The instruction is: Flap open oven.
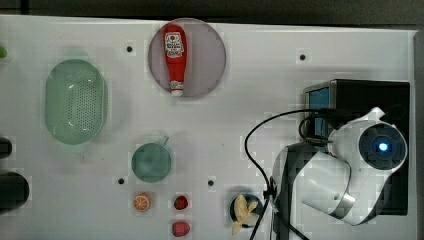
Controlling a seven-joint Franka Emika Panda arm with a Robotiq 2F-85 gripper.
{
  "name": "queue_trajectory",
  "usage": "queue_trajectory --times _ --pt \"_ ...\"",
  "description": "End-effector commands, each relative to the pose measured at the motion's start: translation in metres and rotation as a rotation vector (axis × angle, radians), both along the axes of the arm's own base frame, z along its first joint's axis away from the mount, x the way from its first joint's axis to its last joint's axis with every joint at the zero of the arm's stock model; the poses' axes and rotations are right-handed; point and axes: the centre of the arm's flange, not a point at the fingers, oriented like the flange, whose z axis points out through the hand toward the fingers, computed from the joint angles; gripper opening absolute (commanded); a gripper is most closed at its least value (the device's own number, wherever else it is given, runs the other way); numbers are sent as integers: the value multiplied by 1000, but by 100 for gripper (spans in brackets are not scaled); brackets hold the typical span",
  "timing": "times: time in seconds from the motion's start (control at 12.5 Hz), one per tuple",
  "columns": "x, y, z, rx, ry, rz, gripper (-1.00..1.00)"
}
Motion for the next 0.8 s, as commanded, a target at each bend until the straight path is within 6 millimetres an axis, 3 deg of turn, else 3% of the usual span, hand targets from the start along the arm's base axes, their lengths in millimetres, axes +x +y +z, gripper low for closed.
queue_trajectory --times 0.08,0.4,0.8 --pt "6 14 -14 -4 -13 76 -65" --pt "17 39 -24 3 3 96 -65" --pt "29 93 -38 -73 50 136 -65"
